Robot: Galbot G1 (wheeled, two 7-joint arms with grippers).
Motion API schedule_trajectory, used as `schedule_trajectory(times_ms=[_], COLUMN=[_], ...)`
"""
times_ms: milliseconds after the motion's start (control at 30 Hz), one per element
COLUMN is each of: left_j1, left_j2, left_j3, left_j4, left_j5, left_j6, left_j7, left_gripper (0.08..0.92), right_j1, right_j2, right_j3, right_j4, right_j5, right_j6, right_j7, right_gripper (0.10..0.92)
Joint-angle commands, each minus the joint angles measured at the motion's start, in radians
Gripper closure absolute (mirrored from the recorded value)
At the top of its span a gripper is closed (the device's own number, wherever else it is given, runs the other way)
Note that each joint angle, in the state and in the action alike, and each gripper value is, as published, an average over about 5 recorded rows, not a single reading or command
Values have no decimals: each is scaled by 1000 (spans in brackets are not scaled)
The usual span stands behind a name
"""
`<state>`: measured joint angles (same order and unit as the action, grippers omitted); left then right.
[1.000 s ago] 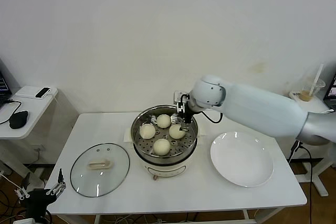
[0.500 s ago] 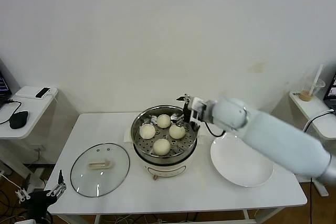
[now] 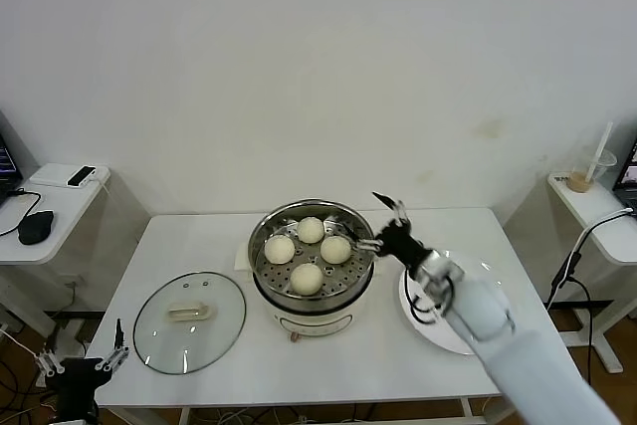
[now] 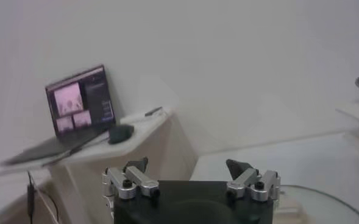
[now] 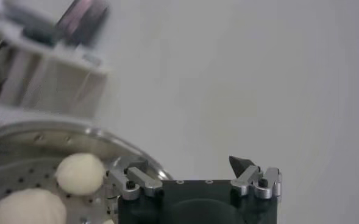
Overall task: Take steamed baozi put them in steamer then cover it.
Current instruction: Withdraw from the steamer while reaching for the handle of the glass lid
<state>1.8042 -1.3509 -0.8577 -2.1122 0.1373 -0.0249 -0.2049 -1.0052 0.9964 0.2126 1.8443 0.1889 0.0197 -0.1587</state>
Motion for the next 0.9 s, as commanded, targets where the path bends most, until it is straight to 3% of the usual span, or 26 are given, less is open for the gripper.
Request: schedule_trajectory(times_ms=[33,300,633,900], left_j1=[-14,-49,-189,-226], left_j2=[11,46,155,177], left_j3=[-1,78,161,215], left_j4=[147,180,290,343], left_j5=[973,1193,1163,1151], left_j6=[-160,-113,-78,-60], left_j7=[-40,0,38,61], left_gripper=[177,177,177,177], right_j1=[-604,-644,-699,-722], right_j2=[284,328,354,382], right_j3=[533,590,640,660], right_j4=[108,125,183,203], right_j5=[-23,-1,47,40], right_j6=[209,186,142,144], right_j7=[-30,-21,-10,-8], right_gripper=[203,203,203,203])
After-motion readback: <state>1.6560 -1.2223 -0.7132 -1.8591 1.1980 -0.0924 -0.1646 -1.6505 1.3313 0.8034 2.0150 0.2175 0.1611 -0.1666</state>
